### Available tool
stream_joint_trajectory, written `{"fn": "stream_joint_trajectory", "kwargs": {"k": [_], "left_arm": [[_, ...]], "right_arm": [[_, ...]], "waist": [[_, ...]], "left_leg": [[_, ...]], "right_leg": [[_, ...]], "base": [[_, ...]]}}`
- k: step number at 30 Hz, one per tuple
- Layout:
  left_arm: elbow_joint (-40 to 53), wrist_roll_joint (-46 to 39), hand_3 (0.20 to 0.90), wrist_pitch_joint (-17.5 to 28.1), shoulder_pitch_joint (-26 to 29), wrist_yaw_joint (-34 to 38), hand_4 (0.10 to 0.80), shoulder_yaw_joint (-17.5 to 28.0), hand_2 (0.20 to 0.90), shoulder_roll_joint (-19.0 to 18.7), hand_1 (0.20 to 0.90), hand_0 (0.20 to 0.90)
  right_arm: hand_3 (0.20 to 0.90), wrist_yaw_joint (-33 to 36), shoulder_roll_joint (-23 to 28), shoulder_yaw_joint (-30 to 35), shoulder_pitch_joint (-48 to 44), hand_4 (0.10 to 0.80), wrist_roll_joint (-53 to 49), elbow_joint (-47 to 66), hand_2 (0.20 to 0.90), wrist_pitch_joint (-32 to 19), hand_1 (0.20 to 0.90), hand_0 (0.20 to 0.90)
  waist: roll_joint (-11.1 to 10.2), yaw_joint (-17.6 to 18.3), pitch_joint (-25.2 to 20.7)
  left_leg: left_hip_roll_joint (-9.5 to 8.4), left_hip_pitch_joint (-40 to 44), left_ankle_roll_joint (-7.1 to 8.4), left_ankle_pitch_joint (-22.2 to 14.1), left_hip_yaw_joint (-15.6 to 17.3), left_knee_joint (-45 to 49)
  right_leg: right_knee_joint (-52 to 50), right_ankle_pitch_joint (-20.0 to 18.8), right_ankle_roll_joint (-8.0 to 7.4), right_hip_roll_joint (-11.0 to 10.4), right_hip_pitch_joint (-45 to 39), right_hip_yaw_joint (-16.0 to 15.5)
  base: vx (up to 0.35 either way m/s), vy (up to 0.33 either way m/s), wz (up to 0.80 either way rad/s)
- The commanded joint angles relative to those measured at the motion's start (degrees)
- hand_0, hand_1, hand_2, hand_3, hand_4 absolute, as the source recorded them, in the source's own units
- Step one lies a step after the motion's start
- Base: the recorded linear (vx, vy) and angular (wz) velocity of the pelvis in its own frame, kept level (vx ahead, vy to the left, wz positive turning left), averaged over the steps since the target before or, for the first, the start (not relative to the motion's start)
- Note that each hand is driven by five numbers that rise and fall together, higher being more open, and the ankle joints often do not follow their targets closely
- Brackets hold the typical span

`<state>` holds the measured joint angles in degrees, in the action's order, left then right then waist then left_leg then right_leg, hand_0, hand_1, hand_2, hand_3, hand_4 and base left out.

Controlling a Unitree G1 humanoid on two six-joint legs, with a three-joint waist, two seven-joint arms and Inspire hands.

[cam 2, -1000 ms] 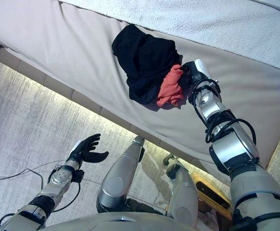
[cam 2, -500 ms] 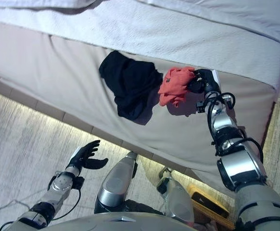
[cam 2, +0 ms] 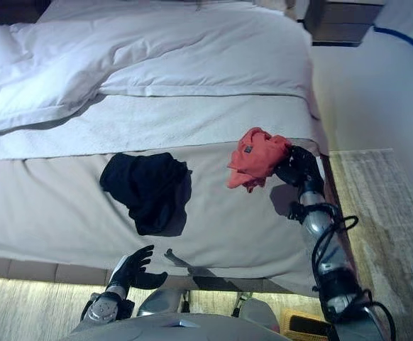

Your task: Pick up the clothes from the bed and place them into the basket

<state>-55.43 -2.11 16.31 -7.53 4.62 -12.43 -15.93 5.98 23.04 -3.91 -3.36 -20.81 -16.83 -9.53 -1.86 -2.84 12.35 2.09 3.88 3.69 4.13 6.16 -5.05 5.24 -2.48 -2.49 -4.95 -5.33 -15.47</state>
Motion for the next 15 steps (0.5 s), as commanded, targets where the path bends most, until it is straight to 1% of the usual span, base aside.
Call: {"fn": "stream_joint_trajectory", "kwargs": {"k": [1,2,3,4,6,7,8,10,12,13,14,15], "left_arm": [[-2.61,0.81,0.900,2.11,-0.60,0.98,0.800,1.24,0.900,0.65,0.900,0.900],[-2.41,0.57,0.900,2.37,-1.01,1.19,0.800,1.36,0.900,1.27,0.900,0.900],[-1.98,-0.08,0.900,2.33,-1.38,1.43,0.800,1.40,0.900,1.51,0.900,0.900],[-1.57,0.29,0.900,2.26,-1.62,1.18,0.800,1.30,0.900,1.56,0.900,0.900],[-0.99,1.49,0.900,2.23,-1.52,0.36,0.800,1.01,0.900,1.37,0.900,0.900],[-0.83,1.86,0.900,1.67,-0.97,-0.21,0.800,0.96,0.900,0.97,0.900,0.900],[-0.82,1.97,0.900,1.12,-0.25,-0.65,0.800,0.93,0.900,0.42,0.900,0.900],[-1.26,1.55,0.900,0.47,1.19,-1.24,0.800,0.25,0.900,-0.80,0.900,0.900],[-2.39,0.65,0.900,-0.94,3.84,-1.96,0.800,-0.81,0.900,-2.41,0.900,0.900],[-3.35,0.92,0.900,-1.75,5.14,-2.51,0.800,-1.52,0.900,-3.11,0.900,0.900],[-3.61,0.65,0.900,-1.79,5.28,-2.34,0.800,-1.67,0.900,-3.30,0.900,0.900],[-3.89,0.85,0.900,-2.07,5.21,-2.17,0.800,-1.89,0.900,-3.55,0.900,0.900]], "right_arm": [[0.200,-2.26,-0.20,2.82,-0.81,0.100,-2.59,8.51,0.300,-7.38,0.300,0.300],[0.200,-2.10,-0.61,1.97,-0.97,0.100,-2.86,7.87,0.300,-7.64,0.300,0.300],[0.200,-1.80,-1.10,1.51,-0.97,0.100,-2.69,7.60,0.300,-7.79,0.300,0.300],[0.200,-0.88,-1.46,1.53,-0.71,0.100,-2.80,7.56,0.300,-7.63,0.300,0.300],[0.200,2.32,-2.43,2.45,0.56,0.100,-4.00,7.10,0.300,-7.70,0.300,0.300],[0.200,3.81,-3.36,3.52,1.52,0.100,-4.19,6.44,0.300,-7.48,0.300,0.300],[0.200,5.49,-3.97,4.39,2.27,0.100,-6.11,5.78,0.300,-6.99,0.300,0.300],[0.200,8.00,-5.19,5.77,3.59,0.100,-8.62,5.00,0.300,-7.30,0.300,0.300],[0.200,10.63,-6.28,7.37,4.84,0.100,-10.93,3.57,0.300,-8.55,0.300,0.300],[0.200,12.89,-6.43,8.76,5.14,0.100,-11.34,2.17,0.300,-8.27,0.300,0.300],[0.200,12.62,-6.25,9.27,5.09,0.100,-12.26,1.51,0.300,-8.30,0.300,0.300],[0.200,12.11,-6.03,10.07,4.86,0.100,-14.52,0.10,0.300,-7.72,0.300,0.300]], "waist": [[-0.96,-0.33,-5.19],[-1.11,-1.01,-5.35],[-1.02,-1.40,-5.51],[-0.81,-1.56,-5.61],[-0.27,-0.98,-5.85],[0.16,-0.06,-6.10],[0.52,0.87,-6.28],[1.05,2.23,-6.26],[1.06,3.87,-5.73],[0.84,4.35,-5.35],[0.83,4.36,-5.25],[0.85,4.11,-5.14]], "left_leg": [[0.33,-2.62,0.35,-4.33,-5.53,7.74],[-0.73,-2.56,-0.36,-5.54,-9.92,8.60],[-1.37,-2.35,-0.91,-6.25,-12.26,8.85],[-1.69,-2.03,-1.33,-6.72,-12.93,8.84],[-1.65,-1.19,-1.83,-6.97,-11.61,7.70],[-1.04,-0.20,-1.95,-6.55,-10.46,5.70],[-0.84,0.95,-2.19,-6.33,-9.64,4.03],[-1.18,2.05,-2.77,-6.10,-8.21,2.07],[-2.32,2.49,-3.58,-6.41,-7.33,0.83],[-3.42,2.62,-3.99,-7.04,-6.96,0.68],[-3.62,2.69,-4.05,-7.15,-6.76,0.64],[-3.88,2.91,-4.03,-7.38,-5.87,0.56]], "right_leg": [[-1.60,-0.09,-1.45,-0.38,-0.54,5.50],[-1.75,-0.15,-1.64,-0.73,-0.42,7.60],[-1.69,-0.29,-1.88,-0.94,-0.33,9.35],[-1.59,-0.43,-2.19,-1.12,-0.35,10.56],[-1.65,-0.76,-3.12,-1.83,-0.15,11.46],[-1.97,-0.99,-4.04,-2.55,0.26,11.36],[-2.28,-1.29,-4.88,-3.31,0.62,11.48],[-3.16,-1.77,-6.10,-4.45,1.51,11.70],[-4.62,-4.56,-8.13,-7.01,4.54,11.70],[-4.97,-7.06,-9.00,-8.96,6.53,10.64],[-5.11,-7.72,-9.11,-9.43,7.11,9.91],[-5.55,-8.97,-9.34,-10.39,8.08,7.67]], "base": [[0.022,0.111,-0.54],[0.010,0.120,-0.72],[-0.004,0.137,-0.99],[-0.023,0.146,-1.23],[-0.045,0.177,-1.13],[-0.041,0.209,-0.70],[-0.035,0.216,-0.53],[-0.057,0.204,-0.50],[-0.116,0.203,-0.45],[-0.111,0.144,-0.30],[-0.112,0.126,-0.41],[-0.092,0.076,-0.57]]}}
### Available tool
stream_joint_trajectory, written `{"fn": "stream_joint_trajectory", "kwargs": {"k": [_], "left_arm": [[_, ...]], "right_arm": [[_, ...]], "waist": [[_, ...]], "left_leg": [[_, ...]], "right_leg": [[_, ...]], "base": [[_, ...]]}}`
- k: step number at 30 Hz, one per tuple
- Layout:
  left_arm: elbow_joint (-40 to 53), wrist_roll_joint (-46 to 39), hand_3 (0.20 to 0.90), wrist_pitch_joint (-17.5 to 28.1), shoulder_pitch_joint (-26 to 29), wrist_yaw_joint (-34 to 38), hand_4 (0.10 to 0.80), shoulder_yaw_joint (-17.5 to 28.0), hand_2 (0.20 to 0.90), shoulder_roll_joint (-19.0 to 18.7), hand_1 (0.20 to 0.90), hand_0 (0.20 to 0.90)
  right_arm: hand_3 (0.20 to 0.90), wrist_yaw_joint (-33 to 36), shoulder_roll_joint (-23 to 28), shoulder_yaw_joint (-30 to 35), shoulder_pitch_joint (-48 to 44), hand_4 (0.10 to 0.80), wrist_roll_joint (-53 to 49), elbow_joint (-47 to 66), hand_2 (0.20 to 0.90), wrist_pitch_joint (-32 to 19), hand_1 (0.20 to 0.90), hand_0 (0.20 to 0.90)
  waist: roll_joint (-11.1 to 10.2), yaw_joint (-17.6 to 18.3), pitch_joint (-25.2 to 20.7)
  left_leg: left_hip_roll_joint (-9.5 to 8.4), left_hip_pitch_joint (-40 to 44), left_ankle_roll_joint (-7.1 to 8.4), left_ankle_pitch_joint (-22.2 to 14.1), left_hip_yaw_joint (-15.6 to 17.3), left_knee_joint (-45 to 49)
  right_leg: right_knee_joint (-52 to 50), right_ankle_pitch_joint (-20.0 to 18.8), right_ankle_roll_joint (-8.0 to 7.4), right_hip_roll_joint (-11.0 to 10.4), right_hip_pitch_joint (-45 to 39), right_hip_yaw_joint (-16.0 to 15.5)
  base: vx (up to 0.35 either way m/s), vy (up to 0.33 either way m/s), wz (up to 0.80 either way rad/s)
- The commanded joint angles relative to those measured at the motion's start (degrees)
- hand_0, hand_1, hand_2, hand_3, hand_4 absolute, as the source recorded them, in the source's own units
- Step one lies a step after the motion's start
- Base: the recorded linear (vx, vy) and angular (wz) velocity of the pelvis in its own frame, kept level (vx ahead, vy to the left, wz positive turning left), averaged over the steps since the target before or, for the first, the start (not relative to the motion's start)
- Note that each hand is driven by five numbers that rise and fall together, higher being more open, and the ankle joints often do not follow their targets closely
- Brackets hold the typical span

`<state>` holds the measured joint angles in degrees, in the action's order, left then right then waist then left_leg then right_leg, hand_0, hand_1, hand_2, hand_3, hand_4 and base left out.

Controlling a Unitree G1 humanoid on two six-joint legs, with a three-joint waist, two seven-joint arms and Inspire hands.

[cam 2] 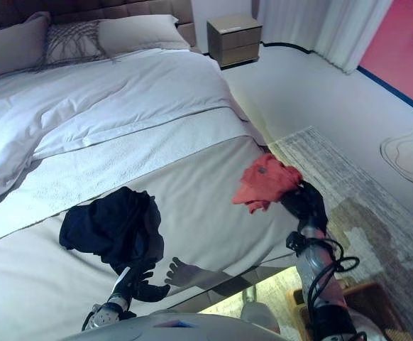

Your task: Pick up the clothes from the bed and place them into the basket

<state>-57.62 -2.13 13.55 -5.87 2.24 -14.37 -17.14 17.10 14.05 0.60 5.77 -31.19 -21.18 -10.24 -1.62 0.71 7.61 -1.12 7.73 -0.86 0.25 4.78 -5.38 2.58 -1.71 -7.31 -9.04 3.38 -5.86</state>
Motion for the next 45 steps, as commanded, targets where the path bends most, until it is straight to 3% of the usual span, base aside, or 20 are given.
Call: {"fn": "stream_joint_trajectory", "kwargs": {"k": [1,2,3,8,10,11,14,17,21,29,45], "left_arm": [[-1.75,0.91,0.900,0.71,3.27,0.47,0.800,0.02,0.900,-2.51,0.900,0.900],[-1.60,0.07,0.900,0.65,2.63,0.95,0.800,0.65,0.900,-2.73,0.900,0.900],[-1.49,-0.33,0.900,0.91,2.32,1.20,0.800,1.00,0.900,-2.84,0.900,0.900],[-3.93,-1.75,0.900,1.98,3.97,2.33,0.800,-0.67,0.900,-2.42,0.900,0.900],[-4.67,-2.04,0.900,2.09,4.85,2.61,0.800,-1.36,0.900,-2.06,0.900,0.900],[-4.80,-2.80,0.900,2.04,5.28,3.15,0.800,-1.86,0.900,-1.81,0.900,0.900],[-3.32,-2.88,0.900,1.32,6.41,2.25,0.800,-1.79,0.900,-1.13,0.900,0.900],[-3.76,-2.11,0.900,2.72,7.36,-0.13,0.800,-2.36,0.900,-0.84,0.900,0.900],[-4.09,-1.32,0.900,4.62,7.39,-1.41,0.800,-4.26,0.900,-0.63,0.900,0.900],[-9.83,0.42,0.900,6.93,6.63,-0.65,0.800,-2.55,0.900,-1.03,0.900,0.900],[-11.15,1.05,0.900,7.62,5.90,-1.33,0.800,-2.07,0.900,-1.29,0.900,0.900]], "right_arm": [[0.200,1.78,3.05,6.06,-4.58,0.100,-5.42,3.22,0.300,-6.37,0.300,0.300],[0.200,1.38,2.90,6.29,-5.43,0.100,-6.34,1.03,0.300,-6.18,0.300,0.300],[0.200,1.92,2.59,5.96,-6.22,0.100,-6.89,-0.58,0.300,-6.25,0.300,0.300],[0.200,8.85,1.63,4.85,-9.27,0.100,-9.70,-9.28,0.300,-9.35,0.300,0.300],[0.200,9.45,0.78,4.91,-10.41,0.100,-10.95,-13.43,0.300,-10.45,0.300,0.300],[0.200,10.15,0.39,4.94,-11.03,0.100,-11.41,-15.41,0.300,-10.46,0.300,0.300],[0.200,11.02,-0.09,5.99,-11.82,0.100,-16.18,-19.65,0.300,-11.25,0.300,0.300],[0.200,11.29,0.15,7.69,-12.27,0.100,-20.55,-23.17,0.300,-11.52,0.300,0.300],[0.200,8.79,0.33,11.58,-12.13,0.100,-28.92,-29.21,0.300,-10.77,0.300,0.300],[0.200,4.33,1.31,14.95,-12.10,0.100,-38.91,-41.48,0.300,-6.80,0.300,0.300],[0.200,2.75,5.27,15.58,-13.70,0.100,-33.01,-48.15,0.300,-3.74,0.300,0.300]], "waist": [[0.66,0.08,-0.37],[0.82,-1.02,-0.34],[1.22,-2.09,-0.19],[3.78,-6.28,-0.99],[2.54,-7.81,-1.67],[1.34,-8.73,-1.90],[0.31,-9.56,-1.80],[0.27,-9.70,-2.02],[-0.10,-9.92,-2.65],[-0.21,-10.25,-4.77],[1.07,-10.29,-5.38]], "left_leg": [[-0.75,-0.71,0.62,-3.70,-3.27,0.81],[-0.64,-0.28,0.77,-3.76,-0.48,0.51],[-0.38,-0.20,0.58,-3.48,1.57,0.40],[1.82,-3.66,-1.66,-1.62,6.80,1.71],[1.61,-5.43,-1.33,-1.23,7.74,2.97],[1.75,-6.68,-0.37,-0.79,8.66,4.31],[3.48,-8.55,1.43,0.16,8.92,6.20],[4.45,-8.92,2.24,1.26,8.48,5.19],[4.97,-8.37,2.71,2.02,7.57,4.21],[5.44,-6.10,3.62,2.50,4.66,1.36],[5.10,-4.78,4.15,2.15,3.46,0.76]], "right_leg": [[-3.40,-10.66,-4.77,-7.05,-0.06,-4.30],[-5.36,-11.84,-5.12,-8.09,0.42,-9.29],[-8.18,-12.00,-4.97,-8.74,0.54,-12.34],[-22.36,-4.10,-0.98,-9.17,-3.19,-15.74],[-18.08,-1.89,-1.05,-7.47,-6.94,-17.12],[-11.71,-0.99,-1.05,-5.70,-9.75,-18.23],[-4.39,-1.38,-0.82,-4.25,-11.28,-17.51],[-3.37,0.44,-0.65,-2.39,-11.58,-16.71],[-2.41,0.50,-0.30,-1.52,-11.93,-16.51],[-1.43,1.08,1.16,0.48,-11.49,-16.09],[-1.66,1.25,1.24,0.77,-11.66,-16.82]], "base": [[-0.146,0.081,-0.63],[-0.190,0.072,-0.60],[-0.213,0.063,-0.76],[-0.237,0.027,-1.04],[-0.126,-0.157,-0.74],[-0.111,-0.272,-0.71],[-0.105,-0.235,-0.76],[-0.040,-0.098,-0.63],[0.009,-0.072,-0.06],[0.020,-0.040,0.03],[0.000,-0.011,0.03]]}}
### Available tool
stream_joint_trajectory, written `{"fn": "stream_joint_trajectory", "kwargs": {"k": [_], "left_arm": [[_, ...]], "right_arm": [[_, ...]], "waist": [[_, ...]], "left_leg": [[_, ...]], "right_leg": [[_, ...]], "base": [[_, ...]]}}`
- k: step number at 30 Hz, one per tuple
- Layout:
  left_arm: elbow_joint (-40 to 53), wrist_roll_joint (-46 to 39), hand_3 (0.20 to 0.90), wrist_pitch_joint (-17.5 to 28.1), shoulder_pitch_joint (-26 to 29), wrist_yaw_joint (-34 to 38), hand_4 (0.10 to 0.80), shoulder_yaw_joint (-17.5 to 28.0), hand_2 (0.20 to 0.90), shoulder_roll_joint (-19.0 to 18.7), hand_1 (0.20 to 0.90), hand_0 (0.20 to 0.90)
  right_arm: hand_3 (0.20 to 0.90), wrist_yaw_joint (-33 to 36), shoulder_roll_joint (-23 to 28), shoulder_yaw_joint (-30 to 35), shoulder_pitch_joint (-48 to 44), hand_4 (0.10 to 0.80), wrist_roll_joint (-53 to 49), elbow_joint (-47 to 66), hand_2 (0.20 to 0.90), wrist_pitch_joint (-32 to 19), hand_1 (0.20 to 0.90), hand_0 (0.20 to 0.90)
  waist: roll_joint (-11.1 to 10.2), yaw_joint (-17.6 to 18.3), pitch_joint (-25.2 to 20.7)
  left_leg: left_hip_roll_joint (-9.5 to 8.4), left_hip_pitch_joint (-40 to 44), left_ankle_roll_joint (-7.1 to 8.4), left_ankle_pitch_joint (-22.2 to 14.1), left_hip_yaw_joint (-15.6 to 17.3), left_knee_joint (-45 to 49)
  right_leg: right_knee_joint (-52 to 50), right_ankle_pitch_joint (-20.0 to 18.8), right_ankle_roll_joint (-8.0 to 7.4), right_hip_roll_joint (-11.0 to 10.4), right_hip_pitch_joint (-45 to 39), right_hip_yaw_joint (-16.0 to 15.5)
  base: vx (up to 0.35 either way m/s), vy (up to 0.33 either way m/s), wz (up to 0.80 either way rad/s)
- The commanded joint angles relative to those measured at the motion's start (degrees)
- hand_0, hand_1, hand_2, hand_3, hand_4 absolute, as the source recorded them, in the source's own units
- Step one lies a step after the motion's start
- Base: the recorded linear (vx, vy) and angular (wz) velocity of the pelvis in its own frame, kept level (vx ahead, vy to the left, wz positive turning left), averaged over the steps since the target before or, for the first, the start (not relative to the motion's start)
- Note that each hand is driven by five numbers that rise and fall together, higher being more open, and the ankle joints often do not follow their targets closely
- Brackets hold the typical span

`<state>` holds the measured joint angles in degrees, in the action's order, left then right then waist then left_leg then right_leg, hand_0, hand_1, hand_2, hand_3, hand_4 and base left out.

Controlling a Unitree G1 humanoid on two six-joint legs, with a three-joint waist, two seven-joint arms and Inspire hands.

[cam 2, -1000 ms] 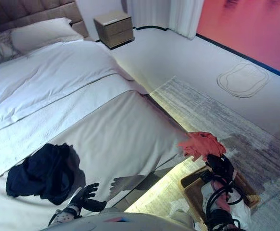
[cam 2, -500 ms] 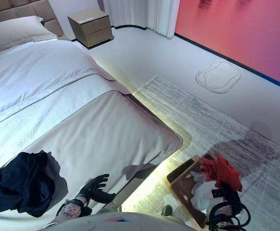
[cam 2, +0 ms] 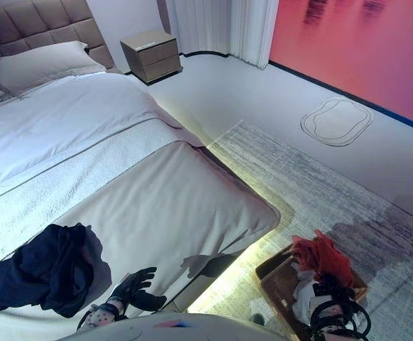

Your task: Pick up the clothes from the bed and place them into the basket

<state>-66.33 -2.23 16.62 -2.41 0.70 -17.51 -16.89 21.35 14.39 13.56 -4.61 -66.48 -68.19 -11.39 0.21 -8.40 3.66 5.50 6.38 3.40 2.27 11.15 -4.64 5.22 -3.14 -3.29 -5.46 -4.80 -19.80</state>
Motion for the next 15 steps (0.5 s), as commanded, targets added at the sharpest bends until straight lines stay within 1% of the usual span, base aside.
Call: {"fn": "stream_joint_trajectory", "kwargs": {"k": [1,7,10,15], "left_arm": [[-2.59,1.36,0.900,4.66,2.32,0.23,0.800,1.08,0.900,-1.59,0.900,0.900],[-2.61,1.57,0.900,4.42,2.18,-0.12,0.800,1.02,0.900,-2.03,0.900,0.900],[-2.82,1.31,0.900,4.67,2.22,-0.14,0.800,0.60,0.900,-2.16,0.900,0.900],[-2.53,1.48,0.900,4.31,2.81,-0.04,0.800,-0.19,0.900,-1.97,0.900,0.900]], "right_arm": [[0.200,-1.30,5.31,2.82,-3.48,0.100,2.27,-1.39,0.300,-2.60,0.300,0.300],[0.200,-0.44,6.48,3.96,-4.08,0.100,1.69,-2.72,0.300,-2.92,0.300,0.300],[0.200,0.60,7.05,5.15,-4.15,0.100,-1.13,-4.17,0.300,-2.71,0.300,0.300],[0.200,0.12,7.33,5.25,-4.57,0.100,0.07,-5.35,0.300,-2.76,0.300,0.300]], "waist": [[-0.73,-1.20,-1.41],[-0.36,-1.31,-1.48],[-0.09,-1.17,-1.46],[0.16,-1.04,-0.96]], "left_leg": [[-1.55,-3.35,-0.05,0.12,-2.93,-0.02],[-1.60,-3.09,0.05,0.03,-3.21,-0.19],[-1.63,-3.03,0.11,0.03,-3.20,-0.19],[-1.63,-2.81,0.08,-0.14,-3.10,-0.14]], "right_leg": [[-4.23,2.65,-2.80,-2.80,-3.55,-2.90],[-4.03,2.57,-2.88,-2.77,-3.68,-3.28],[-4.12,2.56,-2.91,-2.76,-3.55,-3.29],[-4.46,2.49,-2.92,-2.90,-3.32,-3.37]], "base": [[0.000,0.000,0.00],[0.000,0.000,0.00],[0.000,0.000,0.00],[-0.006,-0.008,0.02]]}}
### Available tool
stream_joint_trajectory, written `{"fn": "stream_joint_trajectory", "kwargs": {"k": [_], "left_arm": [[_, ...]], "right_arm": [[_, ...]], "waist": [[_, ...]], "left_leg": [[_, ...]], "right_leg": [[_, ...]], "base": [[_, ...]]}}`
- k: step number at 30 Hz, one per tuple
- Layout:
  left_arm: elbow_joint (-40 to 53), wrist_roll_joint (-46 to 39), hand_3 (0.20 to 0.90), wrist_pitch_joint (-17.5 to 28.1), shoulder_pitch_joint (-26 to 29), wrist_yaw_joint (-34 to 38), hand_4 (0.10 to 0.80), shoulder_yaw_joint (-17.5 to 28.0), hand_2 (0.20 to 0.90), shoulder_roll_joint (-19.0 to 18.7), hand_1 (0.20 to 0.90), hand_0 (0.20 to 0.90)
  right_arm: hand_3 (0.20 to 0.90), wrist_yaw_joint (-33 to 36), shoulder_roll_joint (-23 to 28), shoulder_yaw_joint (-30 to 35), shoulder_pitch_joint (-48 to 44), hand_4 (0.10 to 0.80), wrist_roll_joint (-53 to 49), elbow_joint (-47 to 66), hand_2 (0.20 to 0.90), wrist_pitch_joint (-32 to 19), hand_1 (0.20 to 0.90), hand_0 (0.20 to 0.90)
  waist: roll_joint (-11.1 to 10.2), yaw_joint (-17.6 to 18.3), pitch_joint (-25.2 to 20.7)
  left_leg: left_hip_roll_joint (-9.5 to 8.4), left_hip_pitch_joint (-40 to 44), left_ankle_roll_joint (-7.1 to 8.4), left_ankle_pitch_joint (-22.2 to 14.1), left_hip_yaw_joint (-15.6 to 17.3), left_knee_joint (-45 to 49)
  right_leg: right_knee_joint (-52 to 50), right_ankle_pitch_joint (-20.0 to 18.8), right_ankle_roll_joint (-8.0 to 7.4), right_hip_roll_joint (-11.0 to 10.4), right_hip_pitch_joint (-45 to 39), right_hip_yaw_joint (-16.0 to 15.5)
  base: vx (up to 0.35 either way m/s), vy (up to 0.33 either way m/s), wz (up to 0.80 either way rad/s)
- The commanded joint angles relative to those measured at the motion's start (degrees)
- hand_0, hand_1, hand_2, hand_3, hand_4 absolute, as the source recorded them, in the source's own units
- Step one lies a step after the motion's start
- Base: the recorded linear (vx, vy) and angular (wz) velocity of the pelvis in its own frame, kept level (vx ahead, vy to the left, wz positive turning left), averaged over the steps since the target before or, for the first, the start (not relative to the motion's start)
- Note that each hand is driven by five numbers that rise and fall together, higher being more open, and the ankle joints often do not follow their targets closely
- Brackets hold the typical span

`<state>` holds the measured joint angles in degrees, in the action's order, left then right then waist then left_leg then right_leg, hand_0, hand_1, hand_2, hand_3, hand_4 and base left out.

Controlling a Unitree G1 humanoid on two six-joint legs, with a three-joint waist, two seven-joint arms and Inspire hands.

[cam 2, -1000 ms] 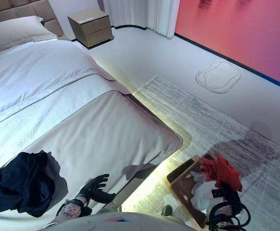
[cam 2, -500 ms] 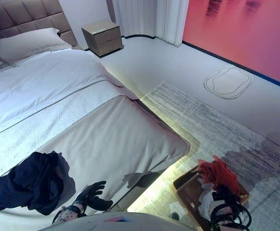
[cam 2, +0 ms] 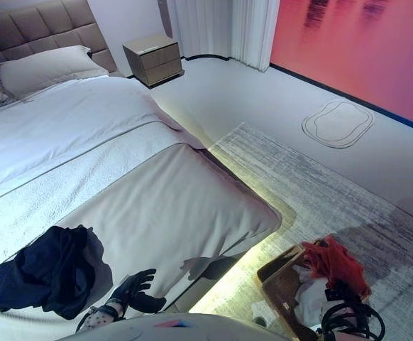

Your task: Pick up the clothes from the bed and place them into the basket

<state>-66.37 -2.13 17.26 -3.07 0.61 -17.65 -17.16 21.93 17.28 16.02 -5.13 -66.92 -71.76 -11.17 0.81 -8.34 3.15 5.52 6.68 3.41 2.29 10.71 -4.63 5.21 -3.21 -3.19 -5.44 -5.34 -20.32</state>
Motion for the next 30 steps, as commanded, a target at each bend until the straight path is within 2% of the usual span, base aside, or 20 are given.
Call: {"fn": "stream_joint_trajectory", "kwargs": {"k": [1,5,6,7,8,9,13,14,15,16,17,21,25,30], "left_arm": [[-2.35,1.89,0.900,3.50,3.47,-0.18,0.800,-0.24,0.900,-1.75,0.900,0.900],[-2.62,2.96,0.900,4.09,2.37,-0.35,0.800,-0.35,0.900,-1.23,0.900,0.900],[-2.87,2.67,0.900,4.72,1.84,-0.29,0.800,-0.44,0.900,-0.58,0.900,0.900],[-2.97,2.29,0.900,5.08,1.38,-0.30,0.800,-0.47,0.900,-0.12,0.900,0.900],[-2.68,1.07,0.900,5.06,0.79,-0.12,0.800,-0.19,0.900,0.34,0.900,0.900],[-2.19,1.37,0.900,5.09,0.30,-0.73,0.800,0.13,0.900,0.50,0.900,0.900],[0.11,3.43,0.900,3.58,0.37,-1.90,0.800,-1.45,0.900,-0.84,0.900,0.900],[2.79,0.99,0.900,1.25,0.74,-1.16,0.800,-1.17,0.900,-2.47,0.900,0.900],[4.09,-0.48,0.900,0.41,0.91,-0.74,0.800,-0.48,0.900,-3.27,0.900,0.900],[4.47,-0.95,0.900,0.31,0.99,-0.56,0.800,-0.31,0.900,-3.49,0.900,0.900],[5.59,-2.57,0.900,-0.06,1.83,0.24,0.800,-0.51,0.900,-4.17,0.900,0.900],[3.72,-4.40,0.900,-0.46,3.98,2.93,0.800,-0.11,0.900,-3.33,0.900,0.900],[1.04,-4.17,0.900,-0.40,3.97,3.27,0.800,0.61,0.900,-2.21,0.900,0.900],[-0.72,-2.97,0.900,1.55,2.25,2.11,0.800,0.71,0.900,-1.09,0.900,0.900]], "right_arm": [[0.200,-0.49,4.28,2.54,-4.19,0.100,0.52,-1.56,0.300,-3.01,0.300,0.300],[0.200,-1.11,4.12,1.90,-4.22,0.100,1.50,-1.38,0.300,-2.42,0.300,0.300],[0.200,-1.89,3.86,1.47,-4.24,0.100,1.76,-1.21,0.300,-2.39,0.300,0.300],[0.200,-2.19,3.69,1.06,-4.37,0.100,2.59,-0.83,0.300,-2.29,0.300,0.300],[0.200,-2.32,3.28,-0.06,-5.03,0.100,4.06,0.03,0.300,-1.85,0.300,0.300],[0.200,-1.93,2.80,-1.02,-5.63,0.100,4.81,0.86,0.300,-1.80,0.300,0.300],[0.200,-2.62,2.42,-2.67,-6.26,0.100,6.81,1.96,0.300,-0.87,0.300,0.300],[0.200,-1.49,1.50,-3.90,-6.65,0.100,8.04,3.41,0.300,-0.46,0.300,0.300],[0.200,-1.22,1.31,-4.68,-7.11,0.100,7.98,4.07,0.300,-0.09,0.300,0.300],[0.200,-1.12,1.28,-4.86,-7.26,0.100,7.78,4.19,0.300,-0.13,0.300,0.300],[0.200,-1.44,1.14,-4.68,-7.68,0.100,7.34,4.03,0.300,-0.63,0.300,0.300],[0.200,-2.38,0.54,-4.74,-8.50,0.100,6.79,3.31,0.300,-1.83,0.300,0.300],[0.200,-3.05,1.70,-4.30,-9.27,0.100,7.25,2.08,0.300,-1.59,0.300,0.300],[0.200,-4.05,3.58,-3.16,-9.39,0.100,8.44,0.76,0.300,-0.97,0.300,0.300]], "waist": [[-0.40,-0.94,-0.26],[-0.67,-0.19,0.22],[-0.87,-0.37,0.92],[-0.96,-0.89,1.49],[-0.84,-1.48,2.31],[-0.39,-1.47,2.88],[0.92,-1.11,3.93],[1.02,-1.47,4.80],[1.46,-1.81,5.21],[1.56,-1.90,5.29],[2.10,-2.06,5.58],[1.16,-2.82,5.04],[1.32,-3.19,4.11],[1.19,-3.91,2.34]], "left_leg": [[-1.65,-2.89,0.06,-0.30,-2.55,-0.10],[-2.25,-1.83,0.06,-1.46,-2.50,1.76],[-2.75,-2.31,0.15,-2.99,-4.63,4.97],[-3.81,-3.18,-0.27,-3.92,-8.13,7.04],[-5.38,-4.10,-1.23,-4.15,-11.54,7.88],[-5.64,-4.34,-1.83,-4.07,-11.93,7.58],[-5.95,-3.06,-3.17,-3.93,-8.46,6.14],[-6.38,-2.24,-3.62,-4.56,-7.32,5.76],[-6.05,-2.15,-3.83,-4.44,-5.86,5.41],[-5.98,-2.21,-3.94,-4.38,-5.51,5.29],[-5.61,-3.34,-4.64,-3.84,-5.13,4.99],[-5.52,-5.86,-3.88,-2.57,-5.23,4.67],[-5.09,-5.49,-2.95,-0.54,-5.06,0.82],[-4.52,-5.79,-1.95,-0.31,-4.97,0.10]], "right_leg": [[-4.50,2.45,-3.01,-2.99,-2.66,-2.87],[-3.93,2.01,-2.66,-2.84,-2.57,-1.52],[-4.06,2.03,-2.39,-2.96,-2.67,0.01],[-4.18,1.74,-2.31,-3.02,-2.45,1.77],[-4.54,1.28,-2.34,-3.21,-1.85,4.04],[-5.15,1.16,-2.58,-3.46,-1.13,5.38],[-7.27,-0.50,-4.97,-6.19,0.56,5.21],[-12.40,-3.90,-6.29,-8.95,3.74,1.96],[-16.26,-4.74,-6.66,-10.55,5.68,-0.44],[-17.40,-4.78,-6.69,-10.90,6.28,-0.69],[-21.28,-3.34,-6.21,-10.47,7.86,-0.25],[-12.69,-0.52,-4.68,-7.44,5.71,-0.37],[-7.86,0.18,-4.63,-5.82,3.53,-0.75],[-5.00,0.81,-4.26,-5.07,1.35,-2.31]], "base": [[0.000,0.000,0.00],[0.010,0.022,-0.01],[0.063,0.063,-0.10],[0.065,0.083,-0.13],[0.018,0.124,-0.23],[-0.014,0.160,-0.53],[-0.015,0.141,-0.73],[-0.132,0.144,-0.63],[-0.148,0.123,-0.54],[-0.201,0.101,-0.69],[-0.176,0.009,-0.78],[-0.098,-0.099,-0.41],[0.002,-0.060,-0.42],[0.033,-0.049,-0.06]]}}
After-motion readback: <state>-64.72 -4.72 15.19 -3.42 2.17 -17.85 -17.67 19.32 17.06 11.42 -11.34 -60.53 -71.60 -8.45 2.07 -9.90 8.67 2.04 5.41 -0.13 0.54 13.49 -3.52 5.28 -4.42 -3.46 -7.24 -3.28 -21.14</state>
